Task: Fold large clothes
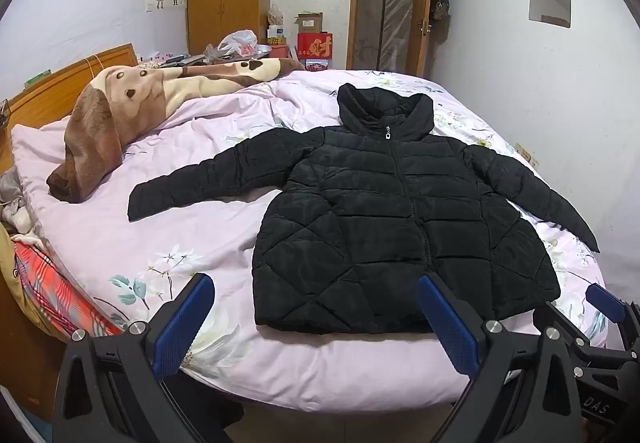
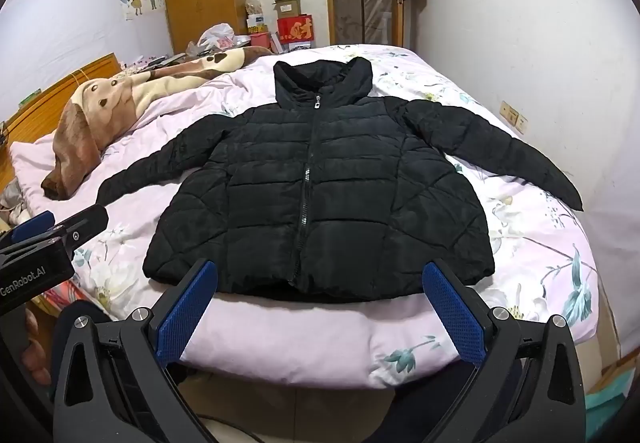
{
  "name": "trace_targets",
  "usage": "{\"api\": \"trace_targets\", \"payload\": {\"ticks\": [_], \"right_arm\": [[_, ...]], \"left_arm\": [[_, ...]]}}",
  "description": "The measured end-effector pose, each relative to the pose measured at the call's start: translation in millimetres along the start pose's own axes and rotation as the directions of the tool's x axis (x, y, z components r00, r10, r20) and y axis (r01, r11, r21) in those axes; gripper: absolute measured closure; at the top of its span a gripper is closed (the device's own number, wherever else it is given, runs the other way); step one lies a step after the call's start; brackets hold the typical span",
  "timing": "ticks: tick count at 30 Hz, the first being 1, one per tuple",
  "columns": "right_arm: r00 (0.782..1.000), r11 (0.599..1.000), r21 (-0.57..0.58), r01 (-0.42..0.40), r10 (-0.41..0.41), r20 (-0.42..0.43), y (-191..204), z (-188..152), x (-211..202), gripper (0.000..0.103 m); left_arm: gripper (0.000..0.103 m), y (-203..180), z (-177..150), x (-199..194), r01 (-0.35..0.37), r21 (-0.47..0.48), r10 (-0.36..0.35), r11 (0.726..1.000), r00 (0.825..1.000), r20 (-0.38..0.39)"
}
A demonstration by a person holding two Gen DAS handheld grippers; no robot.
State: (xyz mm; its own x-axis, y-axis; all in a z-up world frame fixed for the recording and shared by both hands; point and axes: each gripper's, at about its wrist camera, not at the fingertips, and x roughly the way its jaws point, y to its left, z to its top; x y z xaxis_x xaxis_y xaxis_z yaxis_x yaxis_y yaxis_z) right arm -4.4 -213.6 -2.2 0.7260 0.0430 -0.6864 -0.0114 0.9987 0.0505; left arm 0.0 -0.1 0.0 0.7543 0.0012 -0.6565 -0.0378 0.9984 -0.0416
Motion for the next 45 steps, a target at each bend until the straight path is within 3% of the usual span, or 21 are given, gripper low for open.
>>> {"api": "trace_targets", "payload": {"ticks": [10, 23, 45], "right_arm": [[1.0, 1.0, 0.006, 0.02, -0.02, 0.005, -0.1, 0.3, 6.1, 0.001], [0.998, 0.999, 0.006, 0.054, -0.054, 0.017, 1.5, 8.4, 7.7, 0.001], [0.989, 0.99, -0.045, 0.135, -0.132, 0.063, 11.5, 15.8, 1.1, 0.001]], "left_arm": [[0.001, 10.5, -5.5, 9.2, 0.061, -0.033, -0.062, 0.998, 0.998, -0.03], [0.001, 15.1, -2.9, 18.6, 0.01, -0.037, -0.012, 0.999, 0.998, -0.064], [0.001, 11.3, -0.6, 16.4, 0.011, -0.024, -0.012, 1.0, 0.998, -0.055]]}}
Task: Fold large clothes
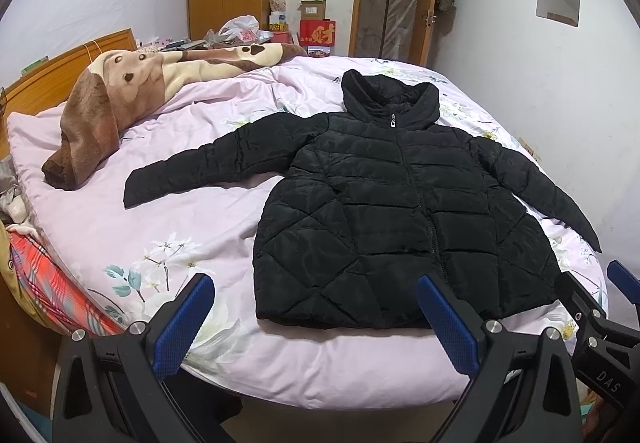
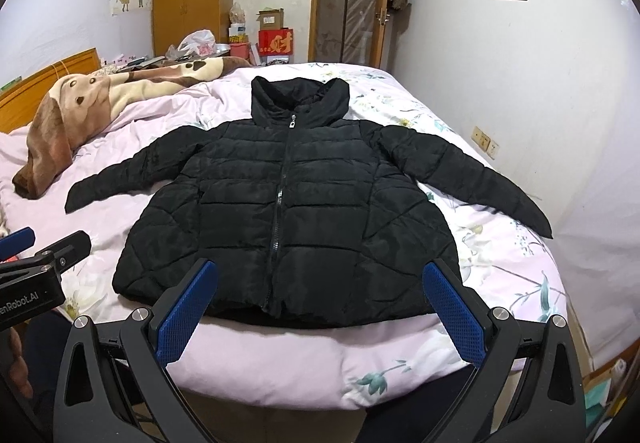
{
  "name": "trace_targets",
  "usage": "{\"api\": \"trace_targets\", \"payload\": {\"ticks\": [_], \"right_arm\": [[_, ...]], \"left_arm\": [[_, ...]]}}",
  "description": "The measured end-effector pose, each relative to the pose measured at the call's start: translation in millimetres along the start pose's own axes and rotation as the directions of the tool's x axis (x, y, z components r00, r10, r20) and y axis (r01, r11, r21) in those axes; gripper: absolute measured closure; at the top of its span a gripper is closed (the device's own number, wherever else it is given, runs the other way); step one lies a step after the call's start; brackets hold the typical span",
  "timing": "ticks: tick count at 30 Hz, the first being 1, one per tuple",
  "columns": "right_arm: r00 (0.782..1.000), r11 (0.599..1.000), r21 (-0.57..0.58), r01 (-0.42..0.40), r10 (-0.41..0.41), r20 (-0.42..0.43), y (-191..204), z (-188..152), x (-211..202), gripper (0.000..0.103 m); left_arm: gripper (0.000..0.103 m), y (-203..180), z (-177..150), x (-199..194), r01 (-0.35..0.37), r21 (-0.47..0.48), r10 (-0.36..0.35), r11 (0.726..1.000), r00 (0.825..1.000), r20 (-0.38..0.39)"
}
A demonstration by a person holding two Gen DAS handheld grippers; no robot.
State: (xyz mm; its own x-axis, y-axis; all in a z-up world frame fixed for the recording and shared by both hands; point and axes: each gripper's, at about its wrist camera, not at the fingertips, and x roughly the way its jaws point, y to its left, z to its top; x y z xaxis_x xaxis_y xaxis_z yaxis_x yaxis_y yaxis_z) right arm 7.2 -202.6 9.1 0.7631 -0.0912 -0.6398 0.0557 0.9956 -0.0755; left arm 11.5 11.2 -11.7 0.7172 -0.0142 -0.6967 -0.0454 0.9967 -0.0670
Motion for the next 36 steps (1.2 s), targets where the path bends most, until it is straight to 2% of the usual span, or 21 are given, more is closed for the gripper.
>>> {"api": "trace_targets", "payload": {"ticks": [28, 36], "right_arm": [[1.0, 1.0, 0.011, -0.006, 0.006, -0.021, -1.7, -3.8, 7.7, 0.001], [0.999, 1.0, 0.011, -0.007, 0.007, -0.046, 3.5, 8.3, 27.0, 0.001]], "left_arm": [[0.0, -3.1, -2.8, 8.0, -0.021, 0.021, 0.021, 1.0, 1.0, -0.004], [0.001, 9.9, 9.2, 27.2, -0.038, 0.003, 0.038, 0.999, 0.999, -0.031]]}}
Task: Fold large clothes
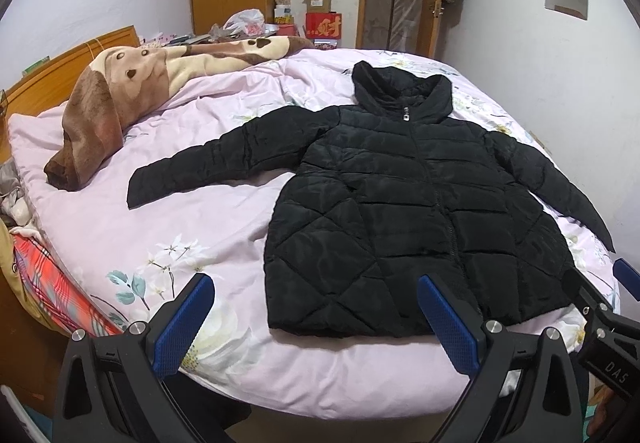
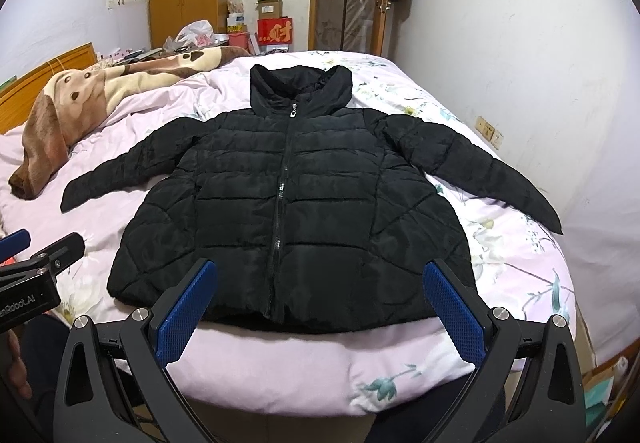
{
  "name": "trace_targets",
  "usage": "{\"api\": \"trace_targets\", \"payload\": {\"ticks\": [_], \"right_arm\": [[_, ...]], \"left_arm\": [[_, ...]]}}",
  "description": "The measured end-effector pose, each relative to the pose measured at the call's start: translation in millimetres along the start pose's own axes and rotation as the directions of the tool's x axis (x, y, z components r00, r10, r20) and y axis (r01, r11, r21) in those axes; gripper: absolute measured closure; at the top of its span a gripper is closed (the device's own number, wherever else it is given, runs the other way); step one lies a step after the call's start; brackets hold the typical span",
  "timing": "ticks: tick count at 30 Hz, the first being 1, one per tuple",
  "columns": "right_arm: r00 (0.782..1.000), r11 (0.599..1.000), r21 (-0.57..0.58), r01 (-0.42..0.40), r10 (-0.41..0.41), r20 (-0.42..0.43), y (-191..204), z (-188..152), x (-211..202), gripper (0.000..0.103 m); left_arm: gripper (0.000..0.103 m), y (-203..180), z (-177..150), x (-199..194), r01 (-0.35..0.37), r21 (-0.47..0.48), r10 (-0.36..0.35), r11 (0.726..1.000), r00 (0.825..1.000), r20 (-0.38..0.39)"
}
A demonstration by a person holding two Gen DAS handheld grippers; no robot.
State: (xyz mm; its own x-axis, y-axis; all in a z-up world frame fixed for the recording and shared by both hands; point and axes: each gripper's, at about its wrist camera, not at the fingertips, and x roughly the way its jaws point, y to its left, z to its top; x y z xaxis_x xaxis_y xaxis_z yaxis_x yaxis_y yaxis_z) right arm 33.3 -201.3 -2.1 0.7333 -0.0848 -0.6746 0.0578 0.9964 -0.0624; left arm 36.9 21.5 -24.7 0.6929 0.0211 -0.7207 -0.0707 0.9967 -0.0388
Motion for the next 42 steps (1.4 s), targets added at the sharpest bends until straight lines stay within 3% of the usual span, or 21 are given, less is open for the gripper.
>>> {"api": "trace_targets", "payload": {"ticks": [9, 14, 19, 22, 24, 26, 29, 31, 35, 39, 42], "right_arm": [[0.999, 0.999, -0.035, -0.033, 0.032, -0.036, 25.6, 24.7, 42.2, 0.001], [0.99, 0.99, -0.027, -0.14, 0.14, -0.005, 42.9, 45.3, 74.0, 0.001], [0.967, 0.967, -0.026, -0.253, 0.254, 0.029, 62.9, 69.4, 105.3, 0.001], [0.962, 0.961, -0.052, -0.271, 0.273, 0.03, 79.0, 81.7, 123.7, 0.001], [0.957, 0.956, -0.061, -0.289, 0.29, 0.022, 87.1, 87.1, 134.2, 0.001], [0.949, 0.947, -0.07, -0.314, 0.315, 0.001, 96.9, 91.5, 146.5, 0.001], [0.946, 0.94, -0.105, -0.324, 0.323, -0.023, 113.6, 94.9, 160.5, 0.001], [0.942, 0.934, -0.125, -0.335, 0.334, -0.03, 122.0, 95.6, 167.8, 0.001], [0.935, 0.921, -0.164, -0.354, 0.349, -0.058, 141.9, 97.6, 182.7, 0.001], [0.934, 0.91, -0.208, -0.358, 0.349, -0.08, 160.1, 97.6, 197.6, 0.001], [0.931, 0.905, -0.216, -0.366, 0.353, -0.094, 169.1, 98.0, 207.5, 0.001]], "left_arm": [[0.0, 28.5, 26.2, 48.7, -0.018, -0.044, 0.015, 0.999, 0.998, -0.057], [0.0, 61.9, 44.2, 101.1, 0.034, -0.076, -0.042, 0.997, 0.993, -0.109], [0.0, 119.9, 59.7, 161.6, 0.04, -0.208, -0.074, 0.977, 0.985, -0.157], [0.0, 168.1, 65.7, 192.5, -0.002, -0.345, -0.055, 0.938, 0.986, -0.156], [0.0, 199.5, 68.0, 210.1, 0.016, -0.455, -0.089, 0.89, 0.986, -0.139], [0.0, 230.1, 67.9, 229.9, 0.035, -0.571, -0.134, 0.82, 0.982, -0.133], [0.001, 256.8, 71.1, 250.0, -0.017, -0.627, -0.088, 0.779, 0.987, -0.136], [0.001, 272.0, 71.2, 264.0, -0.027, -0.676, -0.089, 0.736, 0.987, -0.136], [0.001, 294.3, 71.3, 293.6, -0.058, -0.734, -0.086, 0.677, 0.984, -0.158], [0.001, 303.2, 80.2, 311.4, -0.058, -0.752, -0.065, 0.657, 0.989, -0.133], [0.001, 309.6, 85.4, 323.0, -0.061, -0.78, -0.063, 0.623, 0.99, -0.128]]}}
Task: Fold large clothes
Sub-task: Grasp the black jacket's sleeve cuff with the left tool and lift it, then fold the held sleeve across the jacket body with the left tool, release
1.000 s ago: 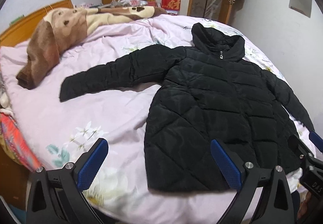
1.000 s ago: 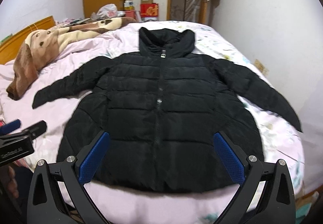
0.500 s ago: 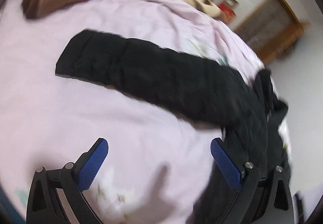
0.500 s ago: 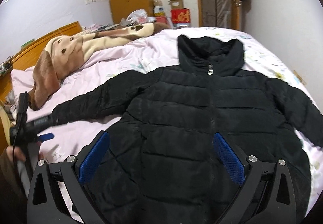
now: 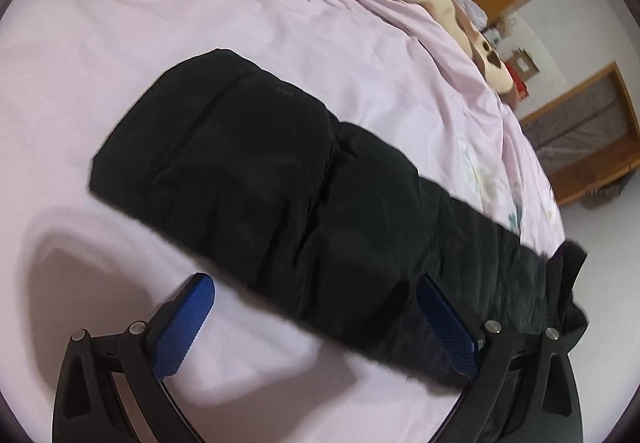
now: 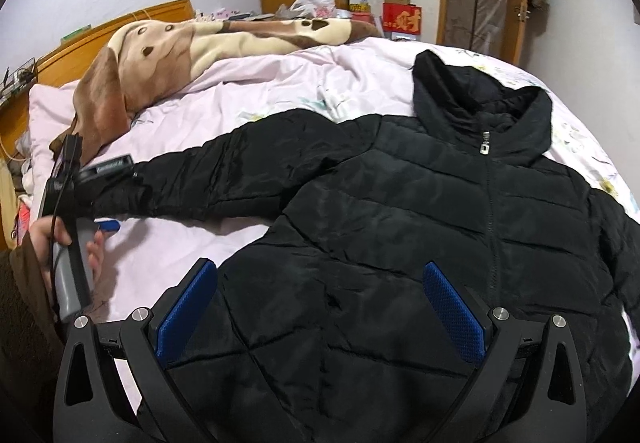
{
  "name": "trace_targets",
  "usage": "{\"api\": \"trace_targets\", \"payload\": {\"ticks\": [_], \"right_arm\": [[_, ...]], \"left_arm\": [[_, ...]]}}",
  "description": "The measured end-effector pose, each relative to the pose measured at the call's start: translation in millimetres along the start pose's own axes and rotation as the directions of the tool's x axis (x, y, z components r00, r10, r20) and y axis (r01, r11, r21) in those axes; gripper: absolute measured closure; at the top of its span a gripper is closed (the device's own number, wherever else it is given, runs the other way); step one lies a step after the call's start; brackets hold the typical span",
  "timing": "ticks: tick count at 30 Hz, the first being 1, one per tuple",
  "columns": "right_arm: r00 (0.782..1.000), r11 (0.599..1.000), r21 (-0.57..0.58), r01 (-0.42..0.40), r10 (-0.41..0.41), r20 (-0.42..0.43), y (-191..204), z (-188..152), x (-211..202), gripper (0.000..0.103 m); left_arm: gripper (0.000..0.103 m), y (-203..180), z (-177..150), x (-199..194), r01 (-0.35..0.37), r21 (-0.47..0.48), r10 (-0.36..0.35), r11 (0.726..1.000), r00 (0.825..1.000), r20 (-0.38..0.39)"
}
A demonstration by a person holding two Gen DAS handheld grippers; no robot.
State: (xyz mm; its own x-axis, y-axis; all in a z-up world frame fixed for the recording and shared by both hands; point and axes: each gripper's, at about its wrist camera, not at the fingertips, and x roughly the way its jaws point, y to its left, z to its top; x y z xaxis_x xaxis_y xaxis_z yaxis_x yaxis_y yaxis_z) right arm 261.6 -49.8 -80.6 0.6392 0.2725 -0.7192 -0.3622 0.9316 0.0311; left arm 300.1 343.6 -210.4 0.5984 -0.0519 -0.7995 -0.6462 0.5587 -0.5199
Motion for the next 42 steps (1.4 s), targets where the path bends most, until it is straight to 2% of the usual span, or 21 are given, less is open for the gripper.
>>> {"api": "trace_targets", "payload": {"ticks": [1, 3, 5, 6, 7, 10, 13, 18, 24, 29, 33, 37, 40, 42], "right_arm": [[1.0, 1.0, 0.004, -0.004, 0.004, -0.002, 0.6, 0.3, 3.0, 0.001], [1.0, 1.0, 0.009, -0.008, 0.008, -0.016, 1.4, 1.0, 9.9, 0.001], [1.0, 1.0, 0.013, -0.009, 0.009, -0.027, 1.6, 2.1, 15.4, 0.001], [0.999, 1.0, 0.015, -0.01, 0.01, -0.032, 0.9, 2.4, 18.1, 0.001], [0.999, 1.0, 0.015, -0.008, 0.008, -0.036, 0.1, 3.0, 20.4, 0.001], [0.999, 1.0, 0.027, -0.003, 0.004, -0.04, -3.5, 6.4, 23.6, 0.001], [0.999, 0.999, 0.043, 0.001, 0.001, -0.034, -8.8, 10.6, 23.2, 0.001], [1.0, 0.999, 0.051, 0.018, -0.018, -0.017, -18.3, 17.5, 18.1, 0.001], [0.999, 0.996, 0.077, 0.051, -0.052, 0.012, -38.1, 27.2, 5.6, 0.001], [0.996, 0.99, 0.12, 0.074, -0.079, 0.039, -60.8, 32.9, -10.6, 0.001], [0.993, 0.983, 0.159, 0.098, -0.108, 0.057, -82.6, 32.6, -24.6, 0.001], [0.988, 0.971, 0.206, 0.123, -0.139, 0.065, -106.0, 28.1, -34.4, 0.001], [0.985, 0.959, 0.246, 0.139, -0.159, 0.063, -123.7, 23.1, -39.2, 0.001], [0.983, 0.951, 0.271, 0.151, -0.173, 0.058, -135.3, 19.9, -41.4, 0.001]], "left_arm": [[0.003, -0.8, 2.3, 2.2, -0.005, -0.014, 0.005, 1.0, 1.0, 0.003], [0.013, -4.5, 8.6, 5.6, -0.025, -0.02, 0.026, 0.999, 0.999, 0.026], [0.036, -8.9, 11.0, 2.9, -0.06, -0.013, 0.061, 0.998, 0.997, 0.055], [0.04, -11.3, 12.6, 2.5, -0.063, -0.006, 0.063, 0.998, 0.996, 0.063], [0.053, -13.4, 13.7, 1.3, -0.062, -0.001, 0.062, 0.998, 0.996, 0.071], [0.075, -22.7, 16.1, -4.1, -0.085, 0.033, 0.081, 0.996, 0.992, 0.1], [0.087, -37.5, 16.3, -12.1, -0.116, 0.09, 0.102, 0.989, 0.985, 0.139], [0.089, -71.8, 10.0, -32.5, -0.148, 0.19, 0.104, 0.97, 0.968, 0.227], [0.089, -135.4, -12.8, -60.2, -0.151, 0.373, 0.033, 0.915, 0.953, 0.302], [0.089, -190.0, -41.7, -74.4, -0.083, 0.485, -0.066, 0.87, 0.957, 0.282], [0.089, -233.6, -77.5, -83.4, -0.032, 0.591, -0.151, 0.806, 0.954, 0.257], [0.089, -272.4, -115.1, -84.2, -0.007, 0.671, -0.201, 0.741, 0.952, 0.232], [0.089, -294.8, -143.0, -79.3, 0.014, 0.715, -0.228, 0.699, 0.952, 0.205], [0.089, -304.2, -159.6, -75.8, 0.048, 0.73, -0.246, 0.682, 0.955, 0.167]]}}
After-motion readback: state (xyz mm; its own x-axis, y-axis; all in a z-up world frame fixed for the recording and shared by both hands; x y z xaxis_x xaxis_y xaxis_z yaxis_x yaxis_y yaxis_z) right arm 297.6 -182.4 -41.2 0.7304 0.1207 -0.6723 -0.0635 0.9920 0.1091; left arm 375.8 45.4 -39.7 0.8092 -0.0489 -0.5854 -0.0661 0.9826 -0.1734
